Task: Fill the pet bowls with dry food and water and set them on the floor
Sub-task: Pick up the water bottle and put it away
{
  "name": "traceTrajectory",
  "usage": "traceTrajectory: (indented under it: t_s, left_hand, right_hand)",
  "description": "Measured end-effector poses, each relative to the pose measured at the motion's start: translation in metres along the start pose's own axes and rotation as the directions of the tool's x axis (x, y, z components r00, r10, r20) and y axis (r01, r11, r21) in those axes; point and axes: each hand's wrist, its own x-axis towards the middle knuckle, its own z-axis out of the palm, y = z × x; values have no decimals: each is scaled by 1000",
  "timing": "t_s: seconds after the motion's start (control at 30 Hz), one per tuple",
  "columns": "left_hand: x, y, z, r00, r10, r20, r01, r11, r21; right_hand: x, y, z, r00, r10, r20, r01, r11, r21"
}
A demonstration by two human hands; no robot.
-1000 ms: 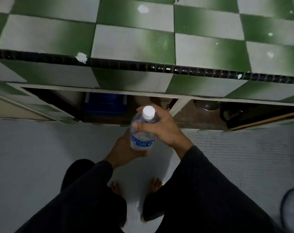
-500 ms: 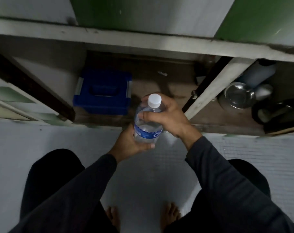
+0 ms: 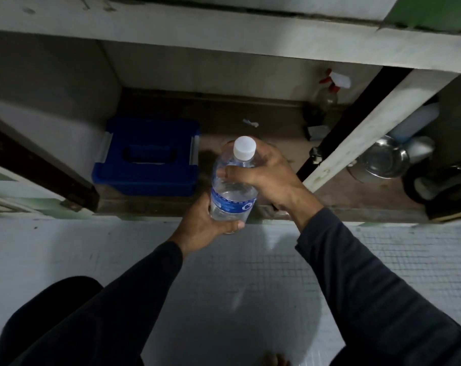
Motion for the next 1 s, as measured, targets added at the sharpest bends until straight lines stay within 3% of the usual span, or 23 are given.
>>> traceTrajectory:
  t_s: [0.6, 1.0]
  left_hand:
    - [87, -8, 1, 992, 87, -88, -83, 995, 53]
    - [119, -11, -1, 981, 153, -121, -146, 987, 65]
  right_hand:
    - [66, 7, -14, 997, -46, -69, 44, 999, -29]
    - [98, 28, -22, 992, 6, -128, -11, 999, -34]
